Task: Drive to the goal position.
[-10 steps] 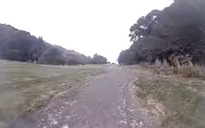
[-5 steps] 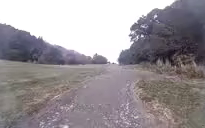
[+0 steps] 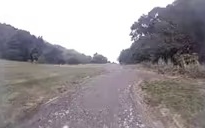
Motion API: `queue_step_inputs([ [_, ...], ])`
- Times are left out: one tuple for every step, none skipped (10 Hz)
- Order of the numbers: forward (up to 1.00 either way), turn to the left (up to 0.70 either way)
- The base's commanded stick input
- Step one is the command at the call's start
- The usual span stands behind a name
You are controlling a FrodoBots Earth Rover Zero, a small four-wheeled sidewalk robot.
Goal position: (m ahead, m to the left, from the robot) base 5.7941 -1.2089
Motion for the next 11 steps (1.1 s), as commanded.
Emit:
queue_step_inputs([
  [0.45, -0.04],
  [0.45, -0.10],
  [0.45, -0.27],
  [0.45, -0.27],
  [0.45, -0.27],
  [0.45, -0.27],
  [0.45, -0.27],
  [0.45, -0.27],
  [0.45, -0.27],
  [0.45, -0.27],
  [0.45, -0.27],
])
